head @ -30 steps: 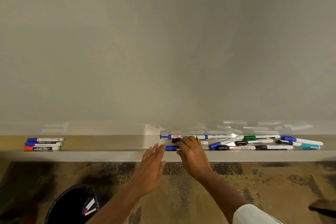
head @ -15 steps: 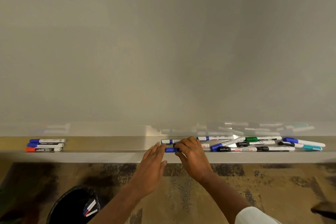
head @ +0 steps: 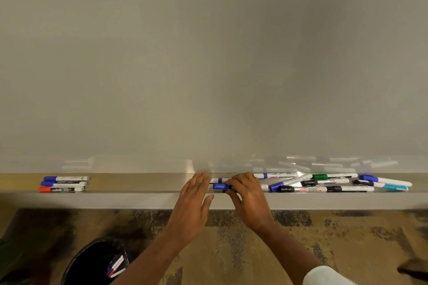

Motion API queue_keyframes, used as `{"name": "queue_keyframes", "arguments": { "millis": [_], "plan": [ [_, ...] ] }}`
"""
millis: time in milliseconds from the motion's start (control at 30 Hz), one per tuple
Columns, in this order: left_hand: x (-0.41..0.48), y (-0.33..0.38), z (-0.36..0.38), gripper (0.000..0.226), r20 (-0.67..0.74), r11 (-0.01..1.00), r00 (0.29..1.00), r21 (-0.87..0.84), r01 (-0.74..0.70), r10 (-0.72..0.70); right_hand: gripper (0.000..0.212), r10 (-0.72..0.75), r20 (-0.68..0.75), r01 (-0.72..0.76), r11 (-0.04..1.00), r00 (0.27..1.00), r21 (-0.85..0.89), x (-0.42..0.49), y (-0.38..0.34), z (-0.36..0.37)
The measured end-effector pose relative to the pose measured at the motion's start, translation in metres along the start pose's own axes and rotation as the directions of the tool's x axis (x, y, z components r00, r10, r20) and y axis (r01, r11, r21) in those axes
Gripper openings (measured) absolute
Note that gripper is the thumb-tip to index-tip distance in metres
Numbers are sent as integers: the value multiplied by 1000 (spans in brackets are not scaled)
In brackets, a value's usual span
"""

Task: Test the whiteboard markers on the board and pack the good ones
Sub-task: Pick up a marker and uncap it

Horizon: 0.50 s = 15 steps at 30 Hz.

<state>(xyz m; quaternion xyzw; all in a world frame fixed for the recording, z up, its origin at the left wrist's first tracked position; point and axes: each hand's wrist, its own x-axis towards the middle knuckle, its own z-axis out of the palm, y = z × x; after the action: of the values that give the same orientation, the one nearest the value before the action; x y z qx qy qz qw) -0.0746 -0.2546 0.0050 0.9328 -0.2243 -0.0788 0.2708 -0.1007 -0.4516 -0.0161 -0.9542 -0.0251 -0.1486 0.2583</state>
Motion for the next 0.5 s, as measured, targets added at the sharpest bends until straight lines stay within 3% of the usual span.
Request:
{"name": "queue_keyframes", "arguments": {
  "millis": [200, 367, 500],
  "plan": [
    [5, 36, -40, 48, -98, 931, 984, -351, 104, -147, 19, 15, -126, -1, 994, 992, 114, 18, -30, -26],
    [11, 71, -89, 29, -108, 653, 956, -750, 102, -273, 16, 112, -170, -32, 910, 979, 414, 31, -78, -64],
    [9, 98, -136, 20, -60, 436, 961, -898, 66, -269, 22, 203, -181, -43, 770, 962, 636, 41, -126, -104]
  ]
}}
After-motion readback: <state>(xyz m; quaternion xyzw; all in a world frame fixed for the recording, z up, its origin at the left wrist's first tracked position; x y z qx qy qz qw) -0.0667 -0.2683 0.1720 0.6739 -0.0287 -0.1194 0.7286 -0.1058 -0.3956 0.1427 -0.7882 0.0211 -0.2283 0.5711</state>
